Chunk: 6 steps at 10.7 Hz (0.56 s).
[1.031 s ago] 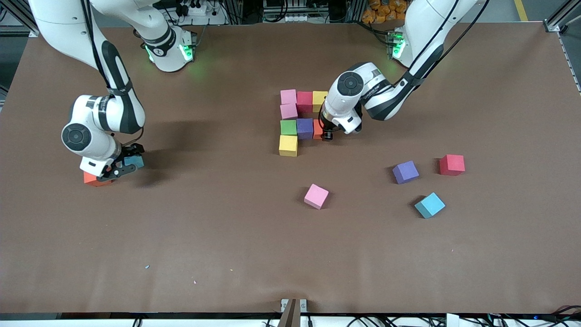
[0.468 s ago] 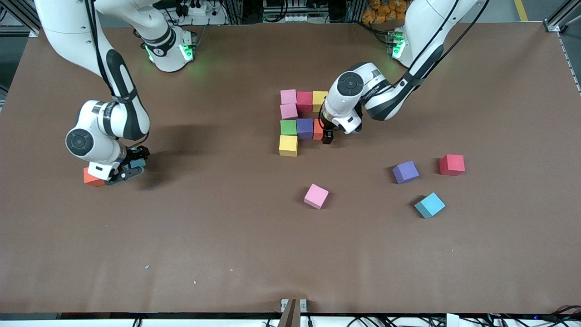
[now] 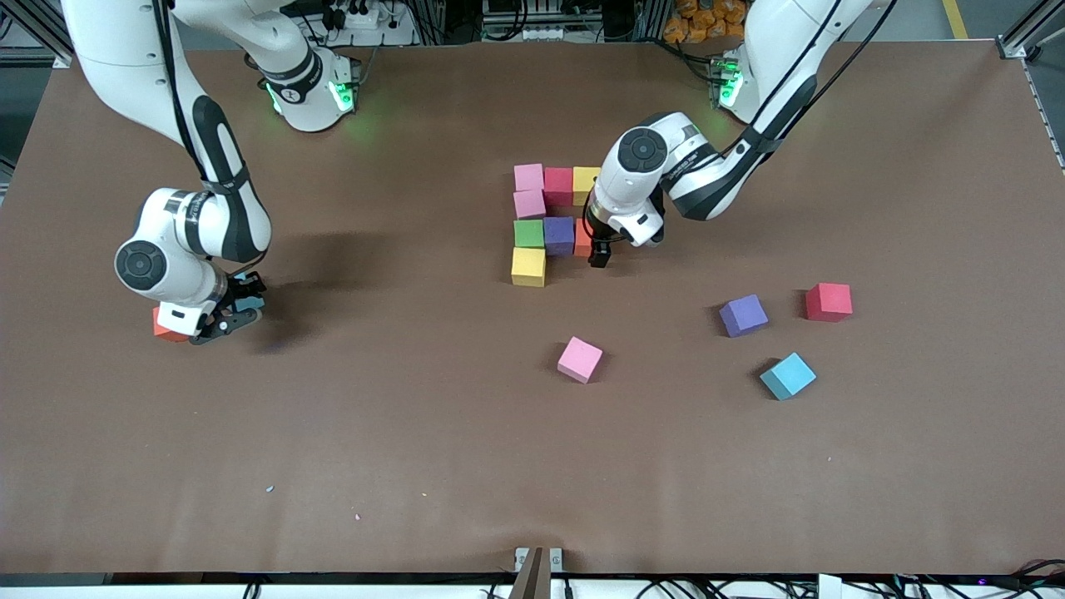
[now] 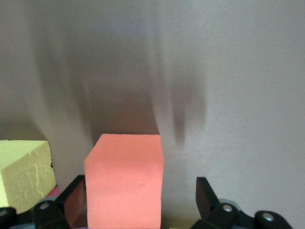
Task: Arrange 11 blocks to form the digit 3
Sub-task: 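Lift the cyan cube with the right gripper while the left gripper reaches pink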
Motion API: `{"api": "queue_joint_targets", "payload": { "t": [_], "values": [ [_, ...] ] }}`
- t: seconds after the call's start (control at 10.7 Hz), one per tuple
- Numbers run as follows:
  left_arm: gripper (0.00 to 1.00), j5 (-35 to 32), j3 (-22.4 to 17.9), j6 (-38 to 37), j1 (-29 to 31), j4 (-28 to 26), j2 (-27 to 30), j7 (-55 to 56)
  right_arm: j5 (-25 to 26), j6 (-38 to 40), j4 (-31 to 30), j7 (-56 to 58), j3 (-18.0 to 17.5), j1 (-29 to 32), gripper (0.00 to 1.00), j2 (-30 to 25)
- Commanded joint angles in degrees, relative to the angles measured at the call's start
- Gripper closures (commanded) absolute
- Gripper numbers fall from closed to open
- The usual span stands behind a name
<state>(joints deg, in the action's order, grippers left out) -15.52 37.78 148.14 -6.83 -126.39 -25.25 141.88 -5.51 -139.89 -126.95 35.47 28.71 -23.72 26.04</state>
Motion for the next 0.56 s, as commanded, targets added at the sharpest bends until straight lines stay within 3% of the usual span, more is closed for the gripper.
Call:
{"api": "queue_joint_targets", "payload": {
  "t": [0.0,0.19,0.47],
  "values": [
    [0.00,-0.7,1.2,-6.5,0.1,3.8,2.2,0.4,-2.1,4.1,2.7,1.5,-0.1,-0.8,1.00,-0.3],
    [0.00,-0.7,1.2,-9.6,0.1,8.5,1.9,-0.1,-6.4,13.6,7.8,1.5,-0.1,-2.7,1.00,-0.7],
    [0.00,-0.7,1.1,-12.9,0.8,14.4,0.6,-4.9,-7.4,18.6,12.9,-2.3,-0.3,-7.1,1.00,-1.1]
  ]
}}
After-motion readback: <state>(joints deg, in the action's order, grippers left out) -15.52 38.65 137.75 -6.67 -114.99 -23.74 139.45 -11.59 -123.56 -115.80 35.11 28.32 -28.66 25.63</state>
